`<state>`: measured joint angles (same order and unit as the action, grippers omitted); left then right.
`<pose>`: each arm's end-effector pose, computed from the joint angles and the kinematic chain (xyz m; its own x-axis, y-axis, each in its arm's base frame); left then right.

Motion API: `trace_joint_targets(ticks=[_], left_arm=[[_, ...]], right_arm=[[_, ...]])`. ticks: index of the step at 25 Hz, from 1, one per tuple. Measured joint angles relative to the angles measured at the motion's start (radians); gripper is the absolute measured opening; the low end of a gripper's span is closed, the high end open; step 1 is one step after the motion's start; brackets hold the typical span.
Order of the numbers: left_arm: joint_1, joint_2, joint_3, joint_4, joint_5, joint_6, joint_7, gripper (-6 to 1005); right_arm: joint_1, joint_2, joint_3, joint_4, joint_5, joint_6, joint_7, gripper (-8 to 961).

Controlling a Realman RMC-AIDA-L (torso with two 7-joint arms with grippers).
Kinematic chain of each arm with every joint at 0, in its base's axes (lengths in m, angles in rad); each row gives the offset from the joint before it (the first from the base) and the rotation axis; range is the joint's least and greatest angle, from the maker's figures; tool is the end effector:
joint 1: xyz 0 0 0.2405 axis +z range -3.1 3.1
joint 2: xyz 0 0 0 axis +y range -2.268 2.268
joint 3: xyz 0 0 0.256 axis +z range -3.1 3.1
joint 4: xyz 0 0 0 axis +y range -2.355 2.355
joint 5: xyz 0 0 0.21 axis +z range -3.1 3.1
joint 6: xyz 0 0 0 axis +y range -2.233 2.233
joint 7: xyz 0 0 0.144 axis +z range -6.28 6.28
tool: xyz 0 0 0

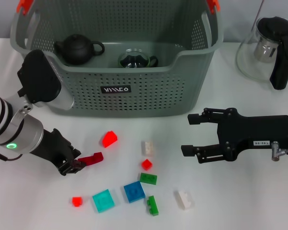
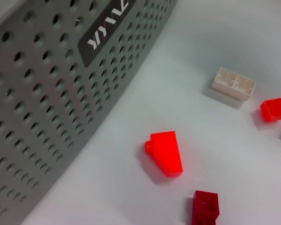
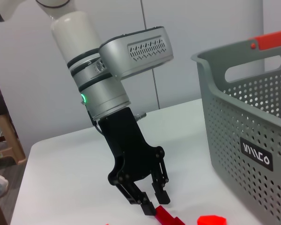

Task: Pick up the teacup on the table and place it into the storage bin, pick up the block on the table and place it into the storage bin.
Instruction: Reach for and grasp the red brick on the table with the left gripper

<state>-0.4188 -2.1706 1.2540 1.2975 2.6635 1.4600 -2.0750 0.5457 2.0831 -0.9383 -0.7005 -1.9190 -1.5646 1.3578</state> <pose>-0.2493 0.3240 -0.0120 0.8253 0.4966 -0.2688 0.3872 -0.8442 -0.3707 0.2304 0.3263 -0.0240 0.8739 -0.2347 -0.4256 -0.2835 -0.9574 -0.0542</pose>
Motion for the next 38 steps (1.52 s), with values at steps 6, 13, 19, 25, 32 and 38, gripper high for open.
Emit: trace_joint_targets(ticks=[6,13,19,25,32,38], left_arm=[[-0.002,0.000,0.001,-0.016,0.000,-0.003,0.000,306],[-0.002,0.000,0.001,-0.026,0.001,-0.017,0.000,307],[-0.004,0.000,0.001,-0.038,0.001,-0.035,-0.001,307],[-0.010,0.000,0.001,-0.057,0.002,-0.042,-0.002,304],[-0.008,0.000,0.001,-0.051,-0.003,-0.033,-0.002,300],[-0.004,-0.001,0.001,-0.041,-0.006,-0.009,-0.007,296]], right_arm=[[0.000,0.000,-0.001,0.001,0.000,0.000,-0.001,911],[-0.001,0.000,0.001,0.001,0.000,0.000,0.000,911],[-0.001,0.000,-0.001,0.001,0.000,0.000,0.000,910],[-0.001,0.000,-0.001,0.001,0.000,0.000,0.000,910],[-0.004,0.000,-0.002,0.001,0.000,0.000,0.001,911],[-0.004,0.000,-0.002,0.001,0.000,-0.010,0.001,910]])
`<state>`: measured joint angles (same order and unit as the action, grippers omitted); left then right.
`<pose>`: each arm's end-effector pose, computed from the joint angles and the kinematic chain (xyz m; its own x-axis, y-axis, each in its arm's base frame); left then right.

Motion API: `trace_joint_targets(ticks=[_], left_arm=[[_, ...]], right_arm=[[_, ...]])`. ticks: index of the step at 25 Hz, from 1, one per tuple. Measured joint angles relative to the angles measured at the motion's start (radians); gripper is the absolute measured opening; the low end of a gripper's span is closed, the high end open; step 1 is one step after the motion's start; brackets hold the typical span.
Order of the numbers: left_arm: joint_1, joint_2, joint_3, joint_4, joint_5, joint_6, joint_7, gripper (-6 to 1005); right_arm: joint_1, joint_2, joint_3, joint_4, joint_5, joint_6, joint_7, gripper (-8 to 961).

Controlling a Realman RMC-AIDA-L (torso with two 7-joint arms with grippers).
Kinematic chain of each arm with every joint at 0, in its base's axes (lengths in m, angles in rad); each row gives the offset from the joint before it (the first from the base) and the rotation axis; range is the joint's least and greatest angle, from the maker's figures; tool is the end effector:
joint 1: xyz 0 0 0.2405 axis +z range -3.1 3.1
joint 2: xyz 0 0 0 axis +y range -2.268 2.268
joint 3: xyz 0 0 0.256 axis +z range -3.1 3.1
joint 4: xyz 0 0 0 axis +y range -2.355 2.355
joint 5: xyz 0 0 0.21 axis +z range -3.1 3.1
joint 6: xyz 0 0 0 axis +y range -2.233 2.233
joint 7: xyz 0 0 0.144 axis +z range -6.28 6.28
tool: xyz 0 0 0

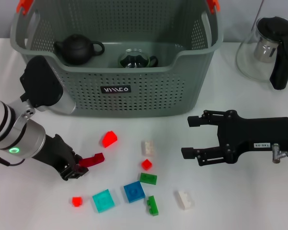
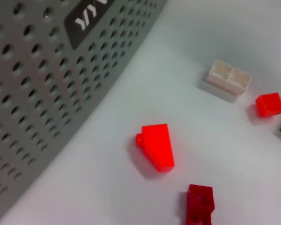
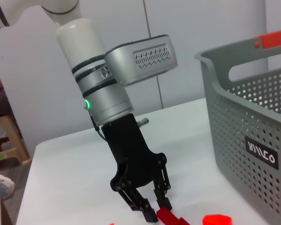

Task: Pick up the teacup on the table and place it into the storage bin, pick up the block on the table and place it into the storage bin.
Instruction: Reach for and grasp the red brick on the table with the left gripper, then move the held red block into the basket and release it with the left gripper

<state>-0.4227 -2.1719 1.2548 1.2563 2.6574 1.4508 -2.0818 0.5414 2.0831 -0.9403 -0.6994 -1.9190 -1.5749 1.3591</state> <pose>-0.2542 0.3214 -0.0189 0.8131 0.5169 -0.2679 0.4161 -0.8378 -0.3535 0.2311 0.3237 -0.0244 0.8720 -0.2401 -0.4266 -0.2846 -0.9577 -0.0426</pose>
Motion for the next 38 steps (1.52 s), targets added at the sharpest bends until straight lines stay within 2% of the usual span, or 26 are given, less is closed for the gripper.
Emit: trace_joint_targets(ticks=[21,29,38], left_arm=[[0.002,-0.002,0.015,0.000,0.001,-0.024,-0.023,284],[0.002,-0.001,0.015,0.000,0.001,-0.025,-0.031,180],[0.012,0.003,-0.024,0.073,-0.036,0.048,-0.026,181]], right_arm=[[0.001,0.000,0.001,-0.002,0.000,-0.005,0.000,911],[0.000,0.000,0.000,-0.002,0.000,-0.005,0.000,910],[0.000,0.000,0.001,-0.001,0.000,-0.006,0.000,911]])
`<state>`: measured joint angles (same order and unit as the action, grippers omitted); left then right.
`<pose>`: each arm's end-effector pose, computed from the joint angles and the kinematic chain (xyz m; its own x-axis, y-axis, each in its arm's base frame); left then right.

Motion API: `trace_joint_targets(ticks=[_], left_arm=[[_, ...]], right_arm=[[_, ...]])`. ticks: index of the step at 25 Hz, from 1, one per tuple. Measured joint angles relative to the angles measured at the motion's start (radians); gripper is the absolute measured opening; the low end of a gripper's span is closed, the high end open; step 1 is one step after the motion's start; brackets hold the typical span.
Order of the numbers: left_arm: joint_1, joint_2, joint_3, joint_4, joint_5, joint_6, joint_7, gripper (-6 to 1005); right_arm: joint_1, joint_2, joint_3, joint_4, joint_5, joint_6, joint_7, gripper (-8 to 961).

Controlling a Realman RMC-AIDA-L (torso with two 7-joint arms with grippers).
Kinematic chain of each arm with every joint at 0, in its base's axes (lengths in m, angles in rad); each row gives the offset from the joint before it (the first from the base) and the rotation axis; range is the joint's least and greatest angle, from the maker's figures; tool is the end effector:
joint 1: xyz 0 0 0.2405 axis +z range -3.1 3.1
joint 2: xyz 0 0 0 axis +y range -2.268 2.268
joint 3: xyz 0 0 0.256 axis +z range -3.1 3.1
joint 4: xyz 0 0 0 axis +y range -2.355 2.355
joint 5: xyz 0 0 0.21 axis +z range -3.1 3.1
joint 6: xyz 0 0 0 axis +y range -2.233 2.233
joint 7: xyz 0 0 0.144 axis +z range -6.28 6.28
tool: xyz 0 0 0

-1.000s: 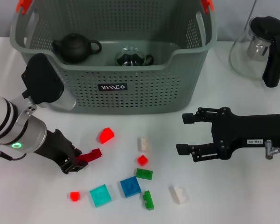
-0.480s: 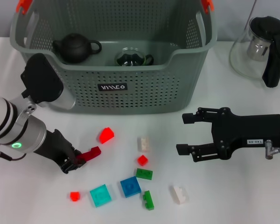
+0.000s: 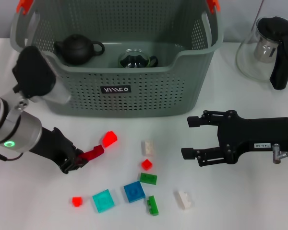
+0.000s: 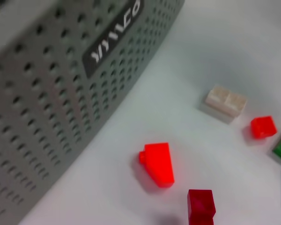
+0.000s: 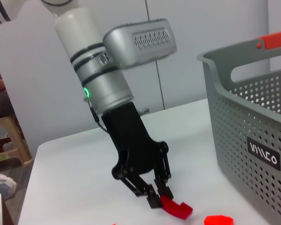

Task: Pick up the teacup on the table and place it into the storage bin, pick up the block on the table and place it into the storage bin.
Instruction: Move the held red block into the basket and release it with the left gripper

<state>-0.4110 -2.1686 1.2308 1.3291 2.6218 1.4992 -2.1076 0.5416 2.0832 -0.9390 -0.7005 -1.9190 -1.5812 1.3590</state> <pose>-0.2438 0.3215 -0.0062 0.8196 0.5297 -0.2184 0.4366 -0.8242 -0.3607 0.2305 0.3232 -0.0240 0.8714 -0.2388 -0.4285 -0.2817 -0.9587 -0.0385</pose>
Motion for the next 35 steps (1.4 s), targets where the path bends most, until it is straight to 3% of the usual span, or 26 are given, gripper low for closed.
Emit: trace_joint_targets(ticks=[5,9,13,19,24,29,32,35], left_arm=[[-0.009,0.003,-0.112,0.031,-0.041,0.094,0.037,181],[-0.057,0.018,-0.333,0.033,-0.183,0.267,0.123,181],[-0.122,0.065,-0.517,-0.012,-0.363,0.434,0.167,180],[-0.219,0.139,-0.623,-0.056,-0.586,0.462,0.128,180],[-0.326,0.178,-0.590,-0.069,-0.554,0.288,0.042,180],[-0.436,0.207,-0.430,-0.159,-0.358,0.015,-0.102,181],[-0.495,0.204,-0.337,-0.220,-0.211,-0.101,-0.179,180],[-0.556,0.185,-0.263,-0.287,-0.056,-0.196,-0.256,181]], right_arm=[[0.000,0.000,0.000,0.001,0.000,0.000,-0.003,911],[-0.001,0.000,0.000,0.001,0.000,-0.001,-0.003,911],[-0.001,0.000,-0.001,0.001,0.000,0.000,-0.004,910],[-0.002,-0.001,0.000,0.001,0.000,0.000,-0.004,910],[-0.002,-0.003,0.000,-0.002,0.000,-0.010,-0.001,910],[-0.001,-0.003,0.006,-0.006,0.000,-0.022,0.000,911],[0.000,-0.003,0.007,-0.007,0.003,-0.025,0.001,911],[0.005,-0.002,0.007,-0.009,0.004,-0.025,0.001,911]])
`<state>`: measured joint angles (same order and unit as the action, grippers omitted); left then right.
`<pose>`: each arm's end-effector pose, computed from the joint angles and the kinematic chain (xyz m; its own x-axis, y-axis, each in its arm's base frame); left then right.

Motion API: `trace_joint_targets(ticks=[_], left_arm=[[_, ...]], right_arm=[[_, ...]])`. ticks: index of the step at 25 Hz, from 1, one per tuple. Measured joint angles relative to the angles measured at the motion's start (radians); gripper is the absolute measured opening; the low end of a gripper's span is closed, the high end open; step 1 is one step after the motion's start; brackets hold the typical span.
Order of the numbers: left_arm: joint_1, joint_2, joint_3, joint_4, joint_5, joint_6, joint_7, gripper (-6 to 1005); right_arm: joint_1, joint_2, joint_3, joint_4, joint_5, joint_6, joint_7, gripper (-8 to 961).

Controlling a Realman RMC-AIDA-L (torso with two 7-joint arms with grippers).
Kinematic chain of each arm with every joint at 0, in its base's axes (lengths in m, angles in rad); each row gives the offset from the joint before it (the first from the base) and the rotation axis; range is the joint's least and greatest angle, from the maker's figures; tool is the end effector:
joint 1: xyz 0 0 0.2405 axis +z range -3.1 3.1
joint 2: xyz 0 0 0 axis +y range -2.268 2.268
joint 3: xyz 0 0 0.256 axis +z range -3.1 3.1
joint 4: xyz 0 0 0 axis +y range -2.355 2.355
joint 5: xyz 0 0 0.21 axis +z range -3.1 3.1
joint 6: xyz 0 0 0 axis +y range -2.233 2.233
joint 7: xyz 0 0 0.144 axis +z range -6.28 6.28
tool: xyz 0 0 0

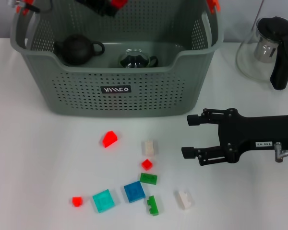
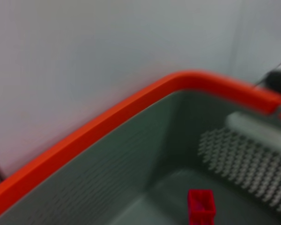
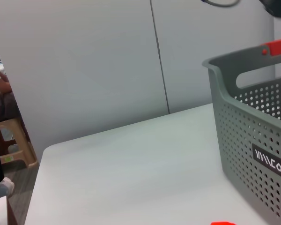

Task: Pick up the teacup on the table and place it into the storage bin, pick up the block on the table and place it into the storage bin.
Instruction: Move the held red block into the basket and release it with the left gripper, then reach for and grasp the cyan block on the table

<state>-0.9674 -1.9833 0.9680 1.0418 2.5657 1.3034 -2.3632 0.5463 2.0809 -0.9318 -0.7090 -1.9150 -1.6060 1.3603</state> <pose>-0.1156 0.4689 0.0710 0.8559 0.5004 0.1304 0.4819 -0.6802 -0.5523 0.2269 0.3232 -0.0205 0.8696 -0.2272 -0.4384 -0.2663 -0.9635 -0.0288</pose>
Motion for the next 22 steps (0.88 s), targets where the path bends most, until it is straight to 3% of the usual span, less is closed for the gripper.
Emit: trace_joint_targets(ticks=[4,7,12,15,20,22], left_arm=[[-0.080,-0.037,0.085,-0.108,0.220,-0.100,-0.101,203],[-0.119,-0.055,0.118,-0.173,0.282,-0.139,-0.127,236],[-0.156,-0.050,0.154,-0.261,0.289,-0.176,-0.187,292],[-0.140,-0.056,0.138,-0.231,0.289,-0.177,-0.187,325],[-0.058,-0.093,0.108,-0.064,0.270,-0.152,-0.169,380],[-0.023,-0.106,0.089,0.003,0.225,-0.129,-0.151,454]], right_arm=[[0.004,0.001,0.000,-0.001,0.001,0.000,0.000,910],[0.005,0.001,0.000,-0.001,0.001,0.000,0.000,910],[0.006,0.000,-0.001,-0.001,0.002,0.000,0.000,910],[0.006,0.000,-0.001,-0.001,0.002,0.001,0.000,911],[0.006,0.000,-0.001,-0.001,0.002,0.004,-0.001,911],[0.005,0.000,-0.001,-0.001,0.002,0.007,-0.001,911]])
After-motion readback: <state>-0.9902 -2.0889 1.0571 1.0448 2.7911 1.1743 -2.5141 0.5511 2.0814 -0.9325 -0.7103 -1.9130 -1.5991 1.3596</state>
